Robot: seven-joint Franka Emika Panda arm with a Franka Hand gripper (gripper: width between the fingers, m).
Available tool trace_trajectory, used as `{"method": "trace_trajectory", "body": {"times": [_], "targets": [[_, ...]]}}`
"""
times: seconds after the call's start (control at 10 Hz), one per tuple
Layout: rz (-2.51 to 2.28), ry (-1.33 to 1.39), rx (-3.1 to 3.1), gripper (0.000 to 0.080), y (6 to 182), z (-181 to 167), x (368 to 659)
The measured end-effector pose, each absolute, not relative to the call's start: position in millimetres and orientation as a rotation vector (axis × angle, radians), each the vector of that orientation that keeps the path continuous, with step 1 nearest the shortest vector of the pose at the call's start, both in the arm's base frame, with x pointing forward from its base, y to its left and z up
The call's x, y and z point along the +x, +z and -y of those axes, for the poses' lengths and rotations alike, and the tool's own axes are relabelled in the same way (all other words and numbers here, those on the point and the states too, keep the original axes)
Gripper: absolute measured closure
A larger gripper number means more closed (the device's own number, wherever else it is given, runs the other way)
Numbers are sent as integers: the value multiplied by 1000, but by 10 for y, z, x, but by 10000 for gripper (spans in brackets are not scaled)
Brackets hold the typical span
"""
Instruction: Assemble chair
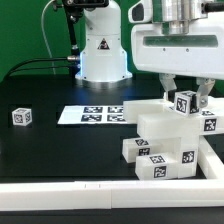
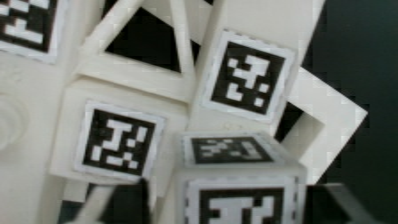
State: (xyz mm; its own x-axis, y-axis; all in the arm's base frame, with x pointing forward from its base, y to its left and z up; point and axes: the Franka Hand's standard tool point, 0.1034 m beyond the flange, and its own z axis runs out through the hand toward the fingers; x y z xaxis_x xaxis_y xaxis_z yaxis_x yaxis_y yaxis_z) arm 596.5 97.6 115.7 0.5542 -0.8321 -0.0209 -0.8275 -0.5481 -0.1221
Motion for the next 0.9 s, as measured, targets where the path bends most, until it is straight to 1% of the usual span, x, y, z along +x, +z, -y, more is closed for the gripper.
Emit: {"method": "trace_trajectory", "body": {"times": [0.1, 0.2, 0.3, 0.5, 0.8, 0.9], "targets": [[-1394, -58, -2685, 308, 1159, -982, 5962], [-1212, -55, -2779, 185, 1174, -999, 5965], [-926, -39, -2897, 156, 1194, -1019, 5971], [-503, 9, -3041, 151, 1197, -1083, 5966], [-176, -16, -3086, 151, 1192, -1066, 5984], [72, -53, -3126, 151, 1193, -1063, 6005]]}}
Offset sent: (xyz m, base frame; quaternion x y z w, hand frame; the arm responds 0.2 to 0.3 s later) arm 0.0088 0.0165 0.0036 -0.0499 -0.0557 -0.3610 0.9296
